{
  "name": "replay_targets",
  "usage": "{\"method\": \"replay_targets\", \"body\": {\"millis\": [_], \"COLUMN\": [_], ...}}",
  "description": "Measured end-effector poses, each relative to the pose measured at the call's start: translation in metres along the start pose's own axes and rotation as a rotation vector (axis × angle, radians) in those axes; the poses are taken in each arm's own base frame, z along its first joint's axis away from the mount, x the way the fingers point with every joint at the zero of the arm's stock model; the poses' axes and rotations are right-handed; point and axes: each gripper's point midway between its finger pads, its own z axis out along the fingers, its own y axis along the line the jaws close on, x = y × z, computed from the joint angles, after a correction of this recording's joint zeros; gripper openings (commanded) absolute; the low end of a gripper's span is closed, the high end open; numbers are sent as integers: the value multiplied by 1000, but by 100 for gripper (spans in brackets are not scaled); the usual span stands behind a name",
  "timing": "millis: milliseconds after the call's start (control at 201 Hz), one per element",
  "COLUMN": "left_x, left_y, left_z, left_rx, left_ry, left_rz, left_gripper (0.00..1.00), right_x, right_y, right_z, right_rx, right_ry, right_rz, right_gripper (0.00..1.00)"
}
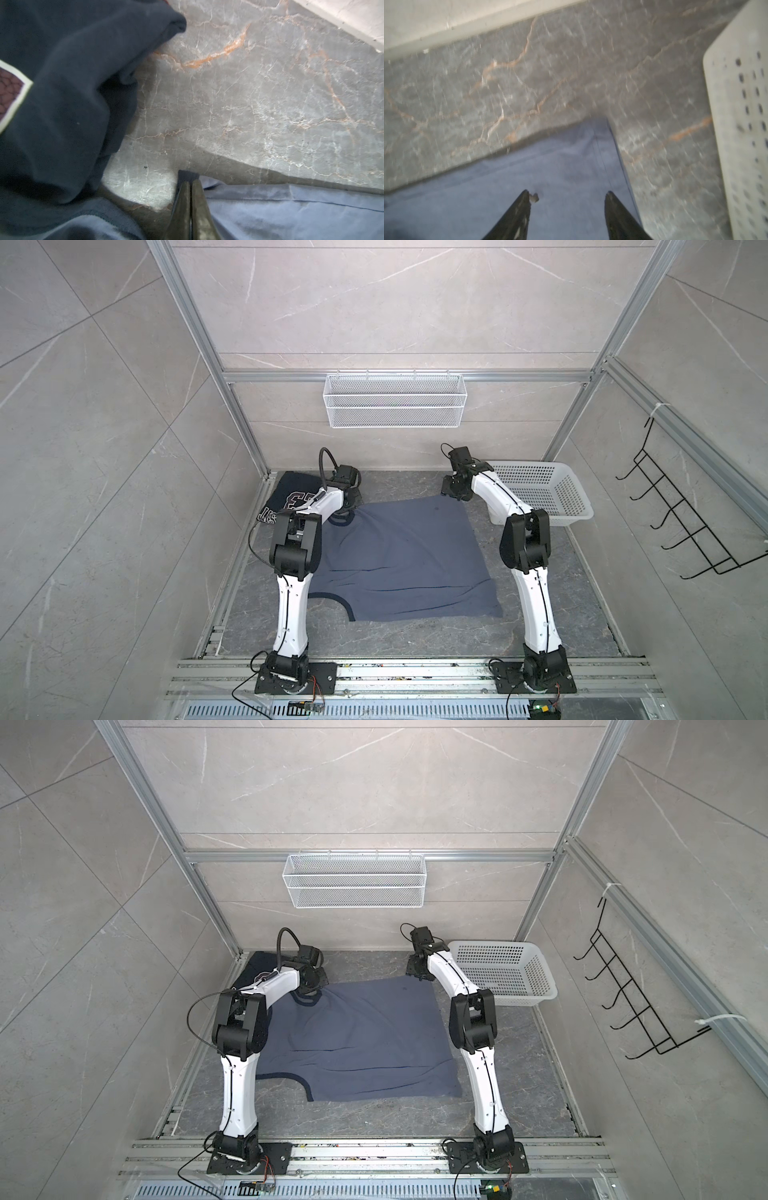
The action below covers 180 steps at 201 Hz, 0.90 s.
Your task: Fold and stack the tank tops
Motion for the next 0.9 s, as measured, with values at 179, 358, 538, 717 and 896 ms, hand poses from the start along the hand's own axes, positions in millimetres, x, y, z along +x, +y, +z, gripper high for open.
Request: {"method": "replay_targets", "body": {"millis": [179, 358, 538, 717, 896], "left_x": [5, 6, 7, 5, 2], "left_y": [3, 4, 6, 6, 5], "left_z": [3, 5, 5, -3, -8], "left_rx": [-5, -2, 3, 14, 22], "left_ry": [10, 8, 1, -14, -27], "left_rz": [0, -2, -12, -28, -33], "left_gripper": [0, 0, 0, 0, 0], "right_x": [-15, -13, -3, -4, -2], "right_y": [-4, -13, -28, -35, -35], "right_z": [25, 47, 56, 57, 59], "right_rx": [67, 112, 144, 145, 128], "right_ry": [-32, -18, 26, 33, 46], "right_rz": [-4, -2, 2, 14, 11], "right_gripper": [56, 55, 55, 48, 32]}}
